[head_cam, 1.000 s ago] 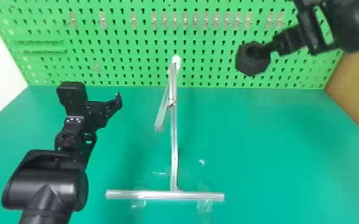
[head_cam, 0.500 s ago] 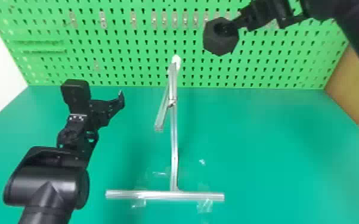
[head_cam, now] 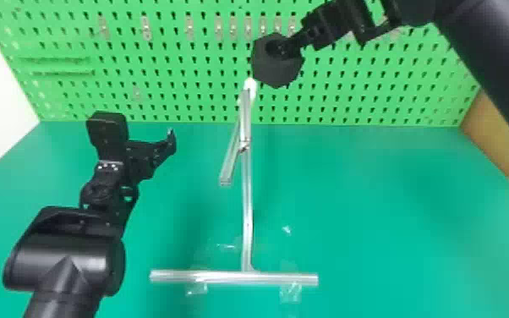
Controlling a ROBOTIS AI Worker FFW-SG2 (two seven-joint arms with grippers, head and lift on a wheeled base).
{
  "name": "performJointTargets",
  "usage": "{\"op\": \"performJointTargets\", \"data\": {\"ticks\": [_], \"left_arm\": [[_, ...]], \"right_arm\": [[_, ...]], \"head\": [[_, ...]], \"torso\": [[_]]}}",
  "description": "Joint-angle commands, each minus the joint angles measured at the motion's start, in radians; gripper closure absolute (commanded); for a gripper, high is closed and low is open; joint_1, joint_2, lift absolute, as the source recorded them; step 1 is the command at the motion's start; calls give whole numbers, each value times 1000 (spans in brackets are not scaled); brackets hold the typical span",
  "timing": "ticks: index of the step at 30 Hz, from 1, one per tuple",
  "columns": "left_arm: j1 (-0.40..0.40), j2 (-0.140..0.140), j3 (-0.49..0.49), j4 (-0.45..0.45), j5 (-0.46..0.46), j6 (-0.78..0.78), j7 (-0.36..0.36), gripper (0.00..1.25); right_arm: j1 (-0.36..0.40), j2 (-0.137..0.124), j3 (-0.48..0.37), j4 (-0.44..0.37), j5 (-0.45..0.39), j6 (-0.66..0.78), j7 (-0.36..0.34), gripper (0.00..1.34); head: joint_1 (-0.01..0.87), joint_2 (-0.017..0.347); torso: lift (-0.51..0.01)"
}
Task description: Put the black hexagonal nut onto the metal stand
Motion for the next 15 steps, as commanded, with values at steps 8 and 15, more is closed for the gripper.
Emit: {"op": "performJointTargets", "data": {"ticks": [8, 15], "left_arm": [[-2, 4, -3, 0, 0, 3, 0, 147], [-1, 7, -3, 0, 0, 3, 1, 147]], "right_arm": [[-25, 22, 29, 7, -29, 38, 0, 1165], [-16, 26, 32, 16, -63, 39, 0, 1165]], "head": [[693, 81], [693, 81]], "torso": [[-1], [-1]]}}
